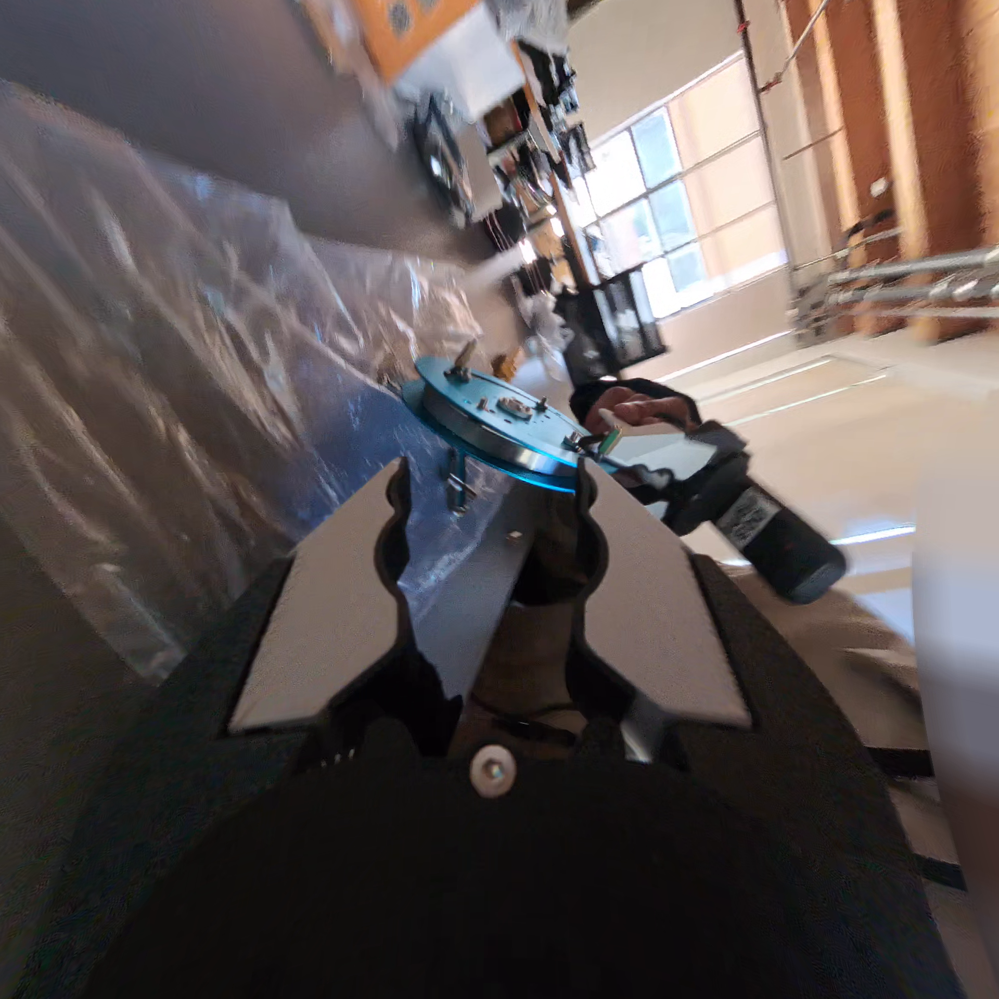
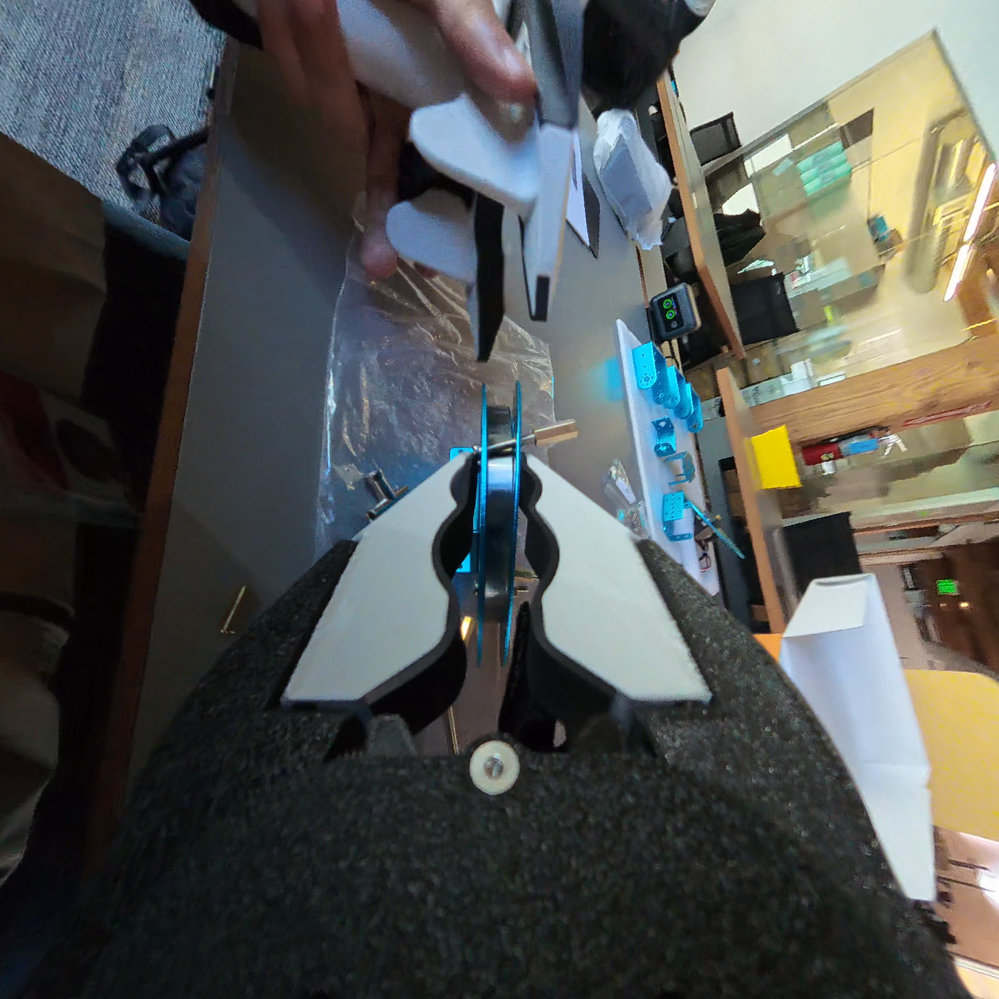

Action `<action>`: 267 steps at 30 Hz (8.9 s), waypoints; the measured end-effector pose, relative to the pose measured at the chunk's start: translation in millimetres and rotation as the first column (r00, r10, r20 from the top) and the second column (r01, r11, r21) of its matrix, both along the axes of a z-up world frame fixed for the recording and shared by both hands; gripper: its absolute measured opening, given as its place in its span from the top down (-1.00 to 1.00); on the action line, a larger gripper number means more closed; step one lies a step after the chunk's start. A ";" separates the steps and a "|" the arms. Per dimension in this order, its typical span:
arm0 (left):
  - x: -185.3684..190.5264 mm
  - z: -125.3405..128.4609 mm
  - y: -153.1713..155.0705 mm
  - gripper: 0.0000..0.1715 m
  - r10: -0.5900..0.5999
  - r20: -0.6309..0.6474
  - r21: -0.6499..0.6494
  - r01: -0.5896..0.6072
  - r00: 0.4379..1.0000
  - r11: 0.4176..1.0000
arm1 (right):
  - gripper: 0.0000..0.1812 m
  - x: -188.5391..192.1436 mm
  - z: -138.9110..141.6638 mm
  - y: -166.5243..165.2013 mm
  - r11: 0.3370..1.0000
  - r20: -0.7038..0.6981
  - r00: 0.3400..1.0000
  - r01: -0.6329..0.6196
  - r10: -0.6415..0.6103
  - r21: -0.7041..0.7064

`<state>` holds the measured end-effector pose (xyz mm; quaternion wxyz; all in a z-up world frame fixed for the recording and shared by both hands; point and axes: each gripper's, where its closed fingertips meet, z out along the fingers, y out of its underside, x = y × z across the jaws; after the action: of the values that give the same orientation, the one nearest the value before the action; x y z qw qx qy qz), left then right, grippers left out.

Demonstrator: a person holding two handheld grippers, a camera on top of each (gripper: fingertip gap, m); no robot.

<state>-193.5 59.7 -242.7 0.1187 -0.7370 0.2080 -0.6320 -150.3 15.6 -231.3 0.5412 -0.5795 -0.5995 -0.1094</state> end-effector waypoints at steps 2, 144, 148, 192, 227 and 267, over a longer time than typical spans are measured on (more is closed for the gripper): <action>6.4 -11.1 -8.5 0.21 -0.065 -0.028 -0.126 0.061 0.997 0.990 | 0.86 -6.5 0.6 -4.5 0.999 0.019 1.000 -0.009 0.008 0.031; -9.9 -16.5 -22.1 0.75 0.662 -0.133 0.907 -0.178 0.738 0.381 | 0.92 -53.3 7.9 17.5 0.519 0.049 0.865 -0.253 0.499 -0.817; -17.7 -21.5 -13.2 0.76 0.665 -0.147 0.893 -0.191 0.733 0.408 | 0.91 -62.6 -14.4 23.8 0.514 0.135 0.842 -0.184 0.522 -0.838; -12.1 -36.1 -8.4 0.92 0.654 -0.200 0.901 -0.125 0.730 0.415 | 0.92 -69.1 -35.3 28.8 0.589 0.245 0.862 -0.075 0.444 -0.804; -32.5 24.7 -22.6 0.94 0.373 0.051 0.802 -0.260 0.927 0.537 | 0.83 -92.3 27.3 13.0 0.213 -0.454 0.816 -0.544 0.357 -0.811; -74.1 44.3 -2.4 0.74 0.378 0.173 0.641 -0.395 0.910 0.658 | 0.94 -74.3 19.7 35.3 -0.148 -0.592 0.798 -0.576 0.112 -0.804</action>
<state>-267.6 57.3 -198.4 0.5063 -0.6653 0.2560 -0.4853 -224.6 50.9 -211.6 0.0602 -0.6034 -0.5249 0.5973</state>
